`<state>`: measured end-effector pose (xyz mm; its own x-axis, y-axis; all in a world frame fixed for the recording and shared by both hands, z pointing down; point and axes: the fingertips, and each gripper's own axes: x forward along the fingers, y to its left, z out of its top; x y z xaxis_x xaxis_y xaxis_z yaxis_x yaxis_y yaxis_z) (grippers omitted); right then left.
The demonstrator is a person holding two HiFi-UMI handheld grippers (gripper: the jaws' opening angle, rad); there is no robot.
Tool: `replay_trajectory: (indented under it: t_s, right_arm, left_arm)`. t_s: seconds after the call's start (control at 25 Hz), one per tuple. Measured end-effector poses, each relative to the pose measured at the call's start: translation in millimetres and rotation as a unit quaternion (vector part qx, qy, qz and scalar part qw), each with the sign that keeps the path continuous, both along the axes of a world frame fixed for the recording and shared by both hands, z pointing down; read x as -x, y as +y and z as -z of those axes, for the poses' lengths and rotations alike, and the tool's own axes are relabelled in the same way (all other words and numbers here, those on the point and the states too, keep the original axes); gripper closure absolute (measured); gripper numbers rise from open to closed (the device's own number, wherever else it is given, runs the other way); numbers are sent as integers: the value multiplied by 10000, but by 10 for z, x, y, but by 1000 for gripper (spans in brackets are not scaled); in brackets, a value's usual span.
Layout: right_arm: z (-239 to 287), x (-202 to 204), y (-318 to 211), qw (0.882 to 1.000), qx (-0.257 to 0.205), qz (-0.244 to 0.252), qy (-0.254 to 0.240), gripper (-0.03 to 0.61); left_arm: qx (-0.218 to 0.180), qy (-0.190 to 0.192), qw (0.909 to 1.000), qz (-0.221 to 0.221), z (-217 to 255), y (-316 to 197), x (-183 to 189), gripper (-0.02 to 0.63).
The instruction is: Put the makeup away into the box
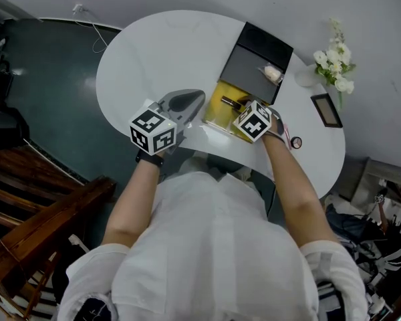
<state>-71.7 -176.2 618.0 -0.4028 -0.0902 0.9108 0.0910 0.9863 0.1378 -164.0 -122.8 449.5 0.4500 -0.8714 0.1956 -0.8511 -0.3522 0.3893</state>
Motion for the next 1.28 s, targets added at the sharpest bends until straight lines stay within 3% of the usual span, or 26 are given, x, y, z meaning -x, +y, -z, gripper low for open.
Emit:
replay_trajectory:
  t_s: [0.6, 0.96, 1.28]
  right_arm:
    - [398, -342, -66, 9953, -9, -725, -636, 468]
    - [582, -1004, -173, 9821, -10, -1595, -1000, 468]
    - [490, -1670, -258, 9737, -13, -2111, -854, 468]
  left_arm:
    - [-58, 32, 9991, -412, 69, -173, -352, 591]
    - [-111, 41, 9951, -983, 102, -358, -936, 591]
    - [-79, 47, 9906, -1365, 73, -491, -1416, 591]
